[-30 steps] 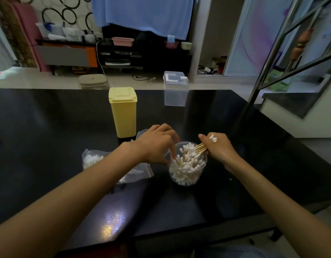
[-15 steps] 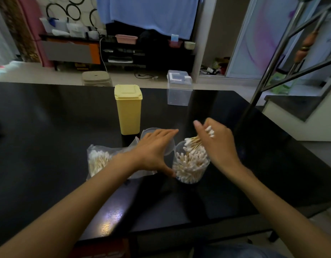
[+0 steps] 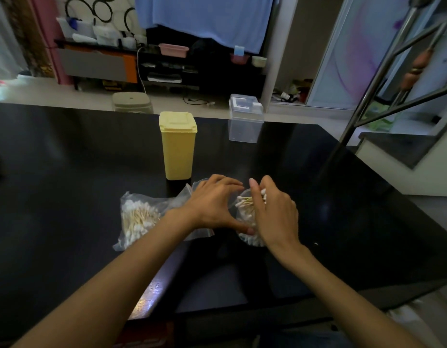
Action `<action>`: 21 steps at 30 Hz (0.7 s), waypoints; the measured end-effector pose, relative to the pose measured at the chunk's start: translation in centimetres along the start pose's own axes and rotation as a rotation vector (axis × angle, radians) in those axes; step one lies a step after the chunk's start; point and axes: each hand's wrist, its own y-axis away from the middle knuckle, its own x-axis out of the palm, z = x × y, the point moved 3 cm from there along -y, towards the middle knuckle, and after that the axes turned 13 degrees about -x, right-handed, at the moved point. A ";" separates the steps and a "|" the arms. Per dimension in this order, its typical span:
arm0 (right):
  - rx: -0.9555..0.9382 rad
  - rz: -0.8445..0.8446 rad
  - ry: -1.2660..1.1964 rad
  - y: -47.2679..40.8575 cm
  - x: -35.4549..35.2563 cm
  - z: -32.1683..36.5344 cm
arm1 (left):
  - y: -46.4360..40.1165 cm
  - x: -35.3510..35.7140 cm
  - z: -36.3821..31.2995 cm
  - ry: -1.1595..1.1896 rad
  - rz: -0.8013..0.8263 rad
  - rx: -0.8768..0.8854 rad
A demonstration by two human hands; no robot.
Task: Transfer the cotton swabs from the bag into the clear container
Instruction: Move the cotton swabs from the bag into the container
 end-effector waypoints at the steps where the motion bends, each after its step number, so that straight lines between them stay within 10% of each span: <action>1: 0.009 0.014 0.000 0.0 -0.1 -0.1 | 0.0 0.0 0.0 -0.002 0.001 0.001; 21: 0.431 0.179 -0.283 -1.0 -2.0 -5.6 | 2.0 0.8 -2.0 -0.107 -0.227 0.289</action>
